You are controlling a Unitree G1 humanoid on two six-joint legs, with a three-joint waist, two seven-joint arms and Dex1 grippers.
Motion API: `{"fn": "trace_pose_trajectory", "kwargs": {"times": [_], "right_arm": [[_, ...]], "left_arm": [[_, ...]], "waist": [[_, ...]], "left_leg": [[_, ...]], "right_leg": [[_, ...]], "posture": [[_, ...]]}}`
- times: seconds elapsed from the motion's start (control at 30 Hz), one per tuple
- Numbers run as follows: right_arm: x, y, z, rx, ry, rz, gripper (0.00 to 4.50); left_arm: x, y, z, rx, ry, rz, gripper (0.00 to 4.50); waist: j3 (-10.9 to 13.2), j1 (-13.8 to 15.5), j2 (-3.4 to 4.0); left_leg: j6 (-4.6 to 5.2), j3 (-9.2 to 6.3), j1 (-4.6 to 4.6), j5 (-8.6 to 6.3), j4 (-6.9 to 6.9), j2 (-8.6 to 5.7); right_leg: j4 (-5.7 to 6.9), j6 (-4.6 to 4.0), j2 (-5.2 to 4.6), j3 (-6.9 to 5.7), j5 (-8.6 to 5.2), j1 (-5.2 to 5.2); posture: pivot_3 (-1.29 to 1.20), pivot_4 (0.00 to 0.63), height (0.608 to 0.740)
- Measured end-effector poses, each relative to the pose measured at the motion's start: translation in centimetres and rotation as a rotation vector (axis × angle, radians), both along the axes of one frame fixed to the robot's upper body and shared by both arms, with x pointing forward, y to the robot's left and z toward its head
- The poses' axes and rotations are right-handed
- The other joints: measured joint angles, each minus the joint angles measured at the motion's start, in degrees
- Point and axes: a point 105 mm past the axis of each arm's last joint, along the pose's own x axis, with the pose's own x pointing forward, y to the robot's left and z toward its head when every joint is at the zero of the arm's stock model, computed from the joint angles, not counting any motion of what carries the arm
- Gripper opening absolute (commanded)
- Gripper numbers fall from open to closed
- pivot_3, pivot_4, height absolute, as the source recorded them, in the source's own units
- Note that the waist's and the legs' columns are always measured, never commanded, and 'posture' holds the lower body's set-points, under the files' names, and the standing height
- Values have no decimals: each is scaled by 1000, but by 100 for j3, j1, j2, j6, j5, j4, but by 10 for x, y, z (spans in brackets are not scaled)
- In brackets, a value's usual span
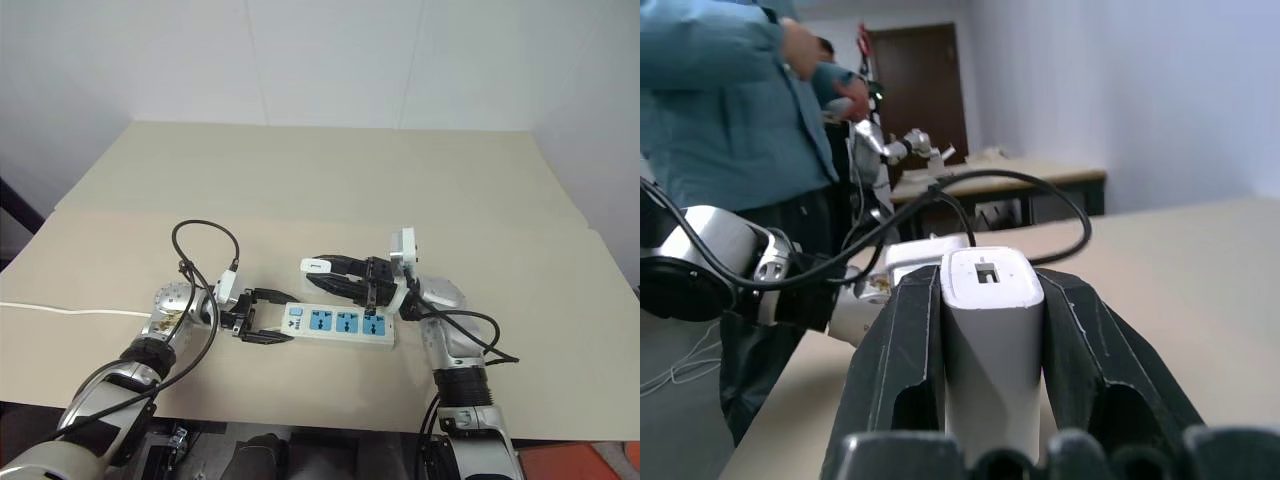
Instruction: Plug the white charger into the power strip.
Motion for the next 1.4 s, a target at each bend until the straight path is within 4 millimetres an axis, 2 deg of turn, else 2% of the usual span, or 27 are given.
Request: {"fn": "trace_pose_trajectory", "kwargs": {"times": [0.4,0.77,1.4], "right_arm": [[4,-7,-17,-39,-6,-2,1115],[2,0,-33,-85,30,32,1115],[5,-1,-47,-92,53,5,1115]], "left_arm": [[-3,1,-3,-29,16,19,3198],[-3,1,-3,-32,14,26,3198],[-3,2,-3,-29,22,28,3198]], "waist": [[0,-15,0],[0,-13,1],[0,-15,1]], "left_leg": [[0,2,8,0,0,0],[0,2,9,0,0,0],[0,1,11,0,0,1]], "right_leg": [[8,-8,1,0,-6,-1],[9,-10,1,1,-7,0],[10,-11,1,1,-7,0]], "posture": [[0,150,740],[0,150,740],[0,150,740]]}}
